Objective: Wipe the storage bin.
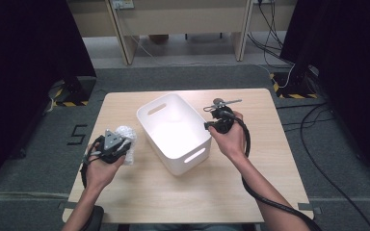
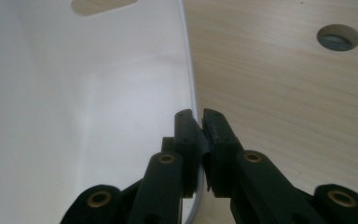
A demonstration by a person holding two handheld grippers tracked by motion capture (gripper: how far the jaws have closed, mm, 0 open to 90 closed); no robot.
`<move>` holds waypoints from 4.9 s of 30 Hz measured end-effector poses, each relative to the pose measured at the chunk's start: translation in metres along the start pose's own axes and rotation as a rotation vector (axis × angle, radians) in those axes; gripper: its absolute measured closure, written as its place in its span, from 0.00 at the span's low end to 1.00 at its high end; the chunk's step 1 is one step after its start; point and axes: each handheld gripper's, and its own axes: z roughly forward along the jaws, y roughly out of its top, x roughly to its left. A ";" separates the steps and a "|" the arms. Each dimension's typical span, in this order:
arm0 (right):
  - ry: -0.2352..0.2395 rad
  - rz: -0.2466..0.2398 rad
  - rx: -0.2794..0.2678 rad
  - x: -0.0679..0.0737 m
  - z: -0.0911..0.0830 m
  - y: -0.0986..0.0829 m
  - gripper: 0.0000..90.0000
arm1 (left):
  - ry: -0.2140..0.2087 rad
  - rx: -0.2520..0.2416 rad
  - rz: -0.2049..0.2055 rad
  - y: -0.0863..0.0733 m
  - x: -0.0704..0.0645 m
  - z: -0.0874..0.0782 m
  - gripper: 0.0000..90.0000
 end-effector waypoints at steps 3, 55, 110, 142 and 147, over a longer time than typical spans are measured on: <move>0.010 -0.012 -0.052 0.000 -0.018 -0.002 0.88 | 0.014 0.007 -0.002 0.002 0.008 0.008 0.85; -0.141 0.137 -0.010 -0.040 -0.025 -0.011 0.88 | -0.080 -0.034 0.120 0.027 -0.005 0.042 0.85; -0.229 0.076 -0.027 -0.032 -0.027 -0.013 0.87 | -0.163 -0.069 0.244 0.029 -0.080 0.012 0.85; -0.230 0.021 -0.049 -0.032 -0.022 -0.012 0.87 | -0.176 -0.057 0.234 0.034 -0.077 0.021 0.85; -0.228 0.020 -0.049 -0.033 -0.022 -0.012 0.87 | -0.178 -0.057 0.233 0.032 -0.080 0.025 0.85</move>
